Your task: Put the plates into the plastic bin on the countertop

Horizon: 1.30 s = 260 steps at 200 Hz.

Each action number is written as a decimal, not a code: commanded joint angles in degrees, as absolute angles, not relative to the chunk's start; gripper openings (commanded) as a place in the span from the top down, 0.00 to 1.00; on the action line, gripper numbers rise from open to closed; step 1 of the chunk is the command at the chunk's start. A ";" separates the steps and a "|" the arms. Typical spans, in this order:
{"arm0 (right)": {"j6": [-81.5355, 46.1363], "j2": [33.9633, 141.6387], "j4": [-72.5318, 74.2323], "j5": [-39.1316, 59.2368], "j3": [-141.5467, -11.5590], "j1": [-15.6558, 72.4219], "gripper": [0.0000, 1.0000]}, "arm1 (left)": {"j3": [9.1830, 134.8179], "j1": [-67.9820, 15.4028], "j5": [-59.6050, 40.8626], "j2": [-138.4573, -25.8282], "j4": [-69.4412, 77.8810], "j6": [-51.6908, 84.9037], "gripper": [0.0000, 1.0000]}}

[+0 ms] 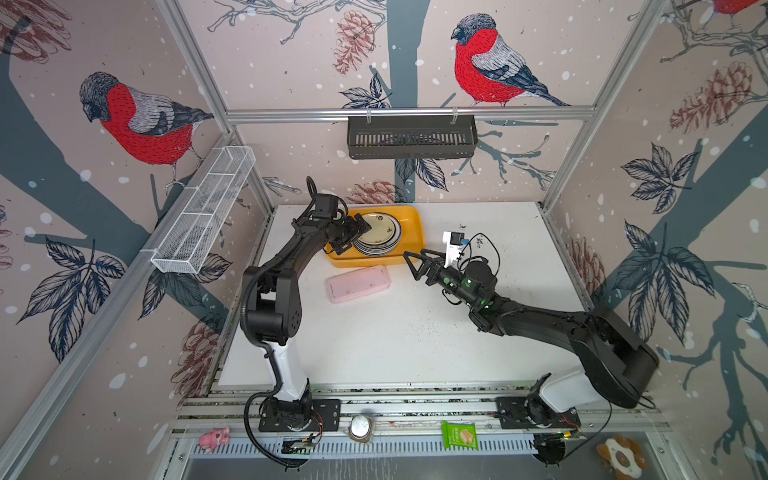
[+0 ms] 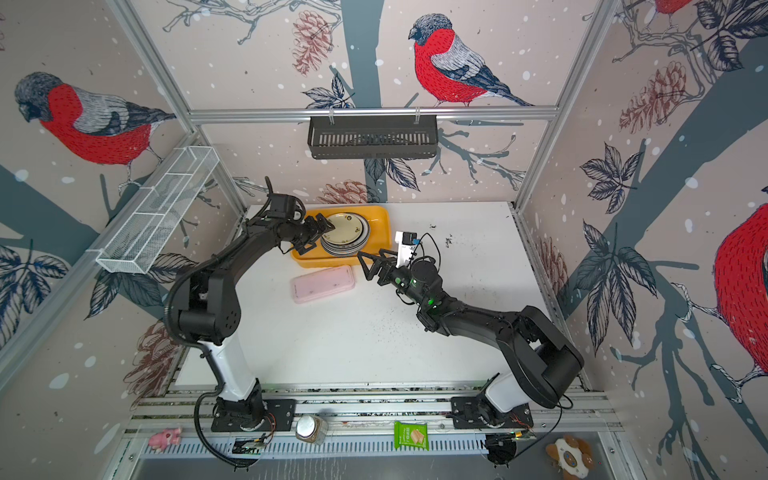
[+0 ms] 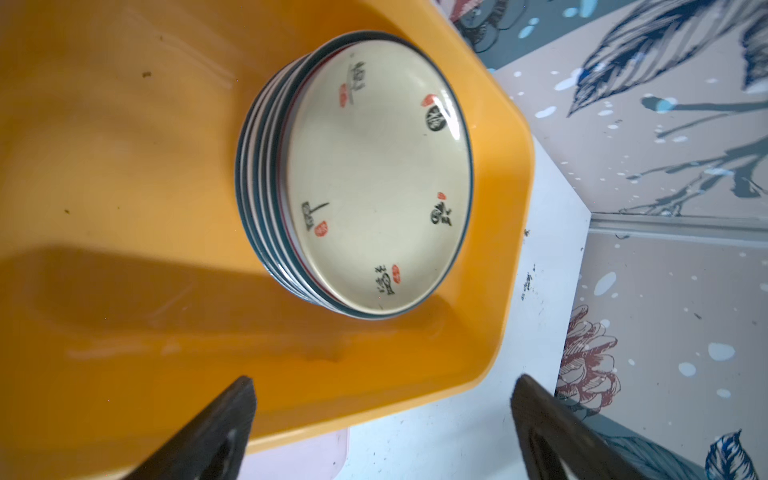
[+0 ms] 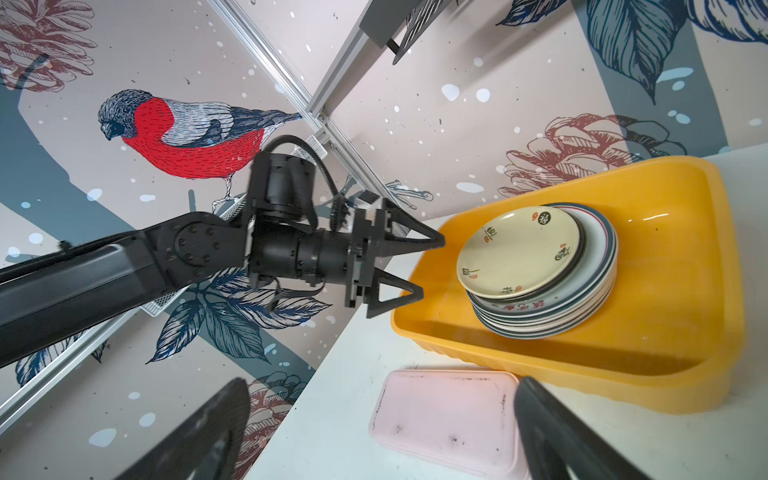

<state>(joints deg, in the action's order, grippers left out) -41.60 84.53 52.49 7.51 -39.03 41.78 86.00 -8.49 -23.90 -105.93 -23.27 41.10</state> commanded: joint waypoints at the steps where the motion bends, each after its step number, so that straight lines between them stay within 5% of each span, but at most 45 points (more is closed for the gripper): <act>1: -39.68 83.03 48.23 4.92 -39.93 41.49 0.01 | 82.31 -8.57 -22.51 -101.72 -16.09 36.51 0.04; 82: -32.47 72.08 27.91 -8.31 -39.89 37.11 0.00 | 55.75 -8.67 -10.36 -78.47 6.55 31.02 0.04; 135: -31.97 56.58 17.43 -18.50 -31.74 22.65 0.00 | 40.12 -8.70 6.87 -67.27 21.79 27.34 0.04; 173: -30.33 48.86 17.26 -28.35 -24.60 14.61 0.00 | 29.28 -8.53 20.48 -61.87 28.14 22.52 0.04; 260: -24.28 51.77 27.31 -39.09 -14.36 6.15 0.00 | 13.45 -6.24 27.35 -60.19 44.07 16.44 0.04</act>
<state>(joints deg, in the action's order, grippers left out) -27.00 50.68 19.66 -35.33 -17.28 7.33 16.51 -6.61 24.71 -58.85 35.62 18.00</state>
